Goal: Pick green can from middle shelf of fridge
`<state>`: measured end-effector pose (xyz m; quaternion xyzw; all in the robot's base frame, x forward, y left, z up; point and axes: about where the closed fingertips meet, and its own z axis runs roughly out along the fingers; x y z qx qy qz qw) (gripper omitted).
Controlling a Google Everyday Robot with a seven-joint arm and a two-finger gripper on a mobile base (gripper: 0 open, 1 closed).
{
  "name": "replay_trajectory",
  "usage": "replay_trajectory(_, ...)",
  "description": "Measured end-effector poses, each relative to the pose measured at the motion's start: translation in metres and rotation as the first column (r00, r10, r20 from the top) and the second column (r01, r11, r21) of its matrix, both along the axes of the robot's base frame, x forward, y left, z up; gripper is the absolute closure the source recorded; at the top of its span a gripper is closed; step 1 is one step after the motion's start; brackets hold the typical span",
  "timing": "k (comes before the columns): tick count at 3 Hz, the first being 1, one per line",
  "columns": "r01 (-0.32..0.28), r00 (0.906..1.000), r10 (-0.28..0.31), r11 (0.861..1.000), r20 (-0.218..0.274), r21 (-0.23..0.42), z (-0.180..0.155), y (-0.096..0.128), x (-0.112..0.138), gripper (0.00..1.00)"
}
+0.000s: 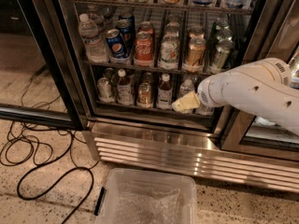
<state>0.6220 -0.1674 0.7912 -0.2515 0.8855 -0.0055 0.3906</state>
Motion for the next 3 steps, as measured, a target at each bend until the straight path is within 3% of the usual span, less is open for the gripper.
replay_trajectory(1, 0.05, 0.997, -0.056, 0.993, 0.053, 0.103, 0.005, -0.008, 0.028, 0.0)
replay_trajectory(2, 0.11, 0.9888, -0.126, 0.977, 0.08, 0.185, 0.009, -0.021, 0.048, 0.0)
replay_trajectory(3, 0.151, 0.9797, -0.175, 0.964, 0.097, 0.217, 0.011, -0.034, 0.059, 0.0)
